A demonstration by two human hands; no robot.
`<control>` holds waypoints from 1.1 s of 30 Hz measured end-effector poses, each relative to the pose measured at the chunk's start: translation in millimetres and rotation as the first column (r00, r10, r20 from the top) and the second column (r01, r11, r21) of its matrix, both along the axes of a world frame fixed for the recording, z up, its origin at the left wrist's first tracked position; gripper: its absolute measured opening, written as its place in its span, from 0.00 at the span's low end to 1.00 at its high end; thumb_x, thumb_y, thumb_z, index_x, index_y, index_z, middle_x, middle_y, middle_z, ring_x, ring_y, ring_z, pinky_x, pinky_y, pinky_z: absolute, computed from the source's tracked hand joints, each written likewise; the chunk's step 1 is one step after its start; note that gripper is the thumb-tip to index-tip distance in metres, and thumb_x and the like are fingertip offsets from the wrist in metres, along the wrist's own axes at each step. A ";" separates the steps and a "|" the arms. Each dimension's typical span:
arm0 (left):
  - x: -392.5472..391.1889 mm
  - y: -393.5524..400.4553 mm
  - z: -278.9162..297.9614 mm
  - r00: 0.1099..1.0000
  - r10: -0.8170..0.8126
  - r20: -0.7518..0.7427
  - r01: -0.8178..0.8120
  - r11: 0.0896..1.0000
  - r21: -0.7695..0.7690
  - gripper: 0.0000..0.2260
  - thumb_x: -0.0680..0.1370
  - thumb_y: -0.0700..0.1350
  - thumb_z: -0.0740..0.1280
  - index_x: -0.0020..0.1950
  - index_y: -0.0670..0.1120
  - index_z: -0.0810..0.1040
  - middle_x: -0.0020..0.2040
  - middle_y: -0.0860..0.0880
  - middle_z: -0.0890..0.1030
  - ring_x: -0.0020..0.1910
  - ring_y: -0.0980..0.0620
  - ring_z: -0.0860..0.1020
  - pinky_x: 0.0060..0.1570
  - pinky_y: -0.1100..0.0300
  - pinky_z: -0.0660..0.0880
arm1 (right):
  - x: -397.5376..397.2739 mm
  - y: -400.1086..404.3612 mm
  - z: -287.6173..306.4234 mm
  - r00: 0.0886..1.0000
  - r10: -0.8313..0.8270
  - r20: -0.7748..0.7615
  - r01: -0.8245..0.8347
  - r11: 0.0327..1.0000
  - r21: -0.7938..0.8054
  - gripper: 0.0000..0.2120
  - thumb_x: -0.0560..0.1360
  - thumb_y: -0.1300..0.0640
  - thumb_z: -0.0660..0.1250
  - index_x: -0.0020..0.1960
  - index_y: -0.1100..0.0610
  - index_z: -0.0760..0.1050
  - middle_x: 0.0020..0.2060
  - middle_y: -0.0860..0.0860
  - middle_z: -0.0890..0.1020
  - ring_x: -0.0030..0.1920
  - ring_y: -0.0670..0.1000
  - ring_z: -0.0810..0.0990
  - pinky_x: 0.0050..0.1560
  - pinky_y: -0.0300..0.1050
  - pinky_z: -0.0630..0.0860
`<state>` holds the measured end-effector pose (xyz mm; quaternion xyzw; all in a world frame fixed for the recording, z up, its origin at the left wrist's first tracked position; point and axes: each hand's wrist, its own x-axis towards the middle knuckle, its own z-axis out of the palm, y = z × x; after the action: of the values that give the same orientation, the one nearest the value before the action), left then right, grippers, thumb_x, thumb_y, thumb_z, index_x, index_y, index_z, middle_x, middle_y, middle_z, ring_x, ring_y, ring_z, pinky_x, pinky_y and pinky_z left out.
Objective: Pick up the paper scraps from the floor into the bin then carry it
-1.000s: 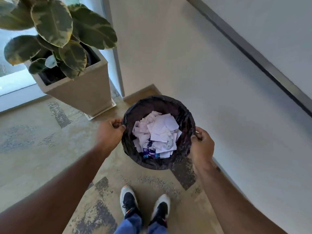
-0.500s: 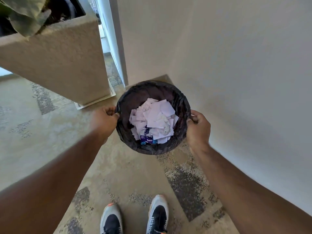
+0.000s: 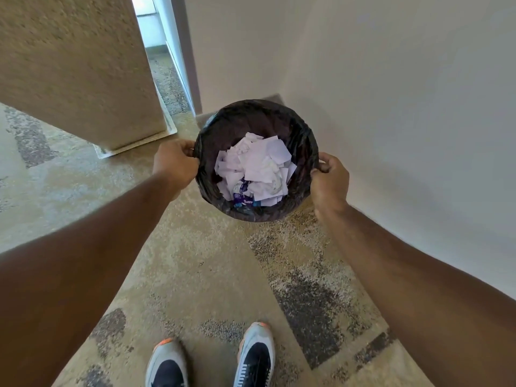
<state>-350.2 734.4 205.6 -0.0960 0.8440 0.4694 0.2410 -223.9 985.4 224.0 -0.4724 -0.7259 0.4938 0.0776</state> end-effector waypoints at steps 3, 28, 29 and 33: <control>1.3 5.6 -8.2 1.000 -0.028 -0.003 0.028 1.000 0.003 0.15 0.73 0.33 0.69 0.52 0.50 0.85 0.43 0.51 0.86 0.48 0.44 0.84 0.49 0.41 0.83 | -2.9 6.3 -8.1 1.000 0.012 -0.009 -0.012 1.000 -0.013 0.18 0.78 0.66 0.64 0.65 0.55 0.76 0.54 0.51 0.84 0.53 0.49 0.83 0.55 0.48 0.81; 8.9 36.6 6.4 0.938 -0.287 -0.195 0.226 0.931 -0.287 0.25 0.79 0.34 0.65 0.75 0.46 0.71 0.64 0.41 0.78 0.64 0.42 0.77 0.57 0.54 0.74 | 0.3 25.0 -19.9 0.907 0.290 0.306 -0.368 0.897 0.243 0.23 0.78 0.54 0.60 0.73 0.51 0.68 0.65 0.54 0.77 0.63 0.60 0.76 0.62 0.60 0.75; 14.4 39.0 16.1 0.938 -0.289 -0.191 0.225 0.927 -0.300 0.26 0.80 0.35 0.65 0.78 0.45 0.67 0.69 0.40 0.74 0.68 0.42 0.73 0.63 0.52 0.71 | 2.7 20.9 -12.3 0.879 0.308 0.365 -0.419 0.864 0.280 0.24 0.79 0.52 0.60 0.75 0.50 0.64 0.70 0.54 0.74 0.68 0.60 0.73 0.65 0.62 0.72; 27.7 48.2 64.5 0.925 -0.279 -0.259 0.208 0.940 -0.271 0.26 0.82 0.36 0.62 0.80 0.43 0.62 0.72 0.42 0.70 0.70 0.46 0.68 0.62 0.58 0.63 | 4.8 3.3 34.1 0.821 0.385 0.421 -0.541 0.760 0.359 0.27 0.84 0.50 0.58 0.80 0.53 0.57 0.78 0.53 0.63 0.77 0.56 0.61 0.74 0.60 0.62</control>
<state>-322.5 782.6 270.1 0.0528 0.9258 0.3399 0.1566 -219.1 988.7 258.1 -0.3166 -0.9196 0.2253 -0.0579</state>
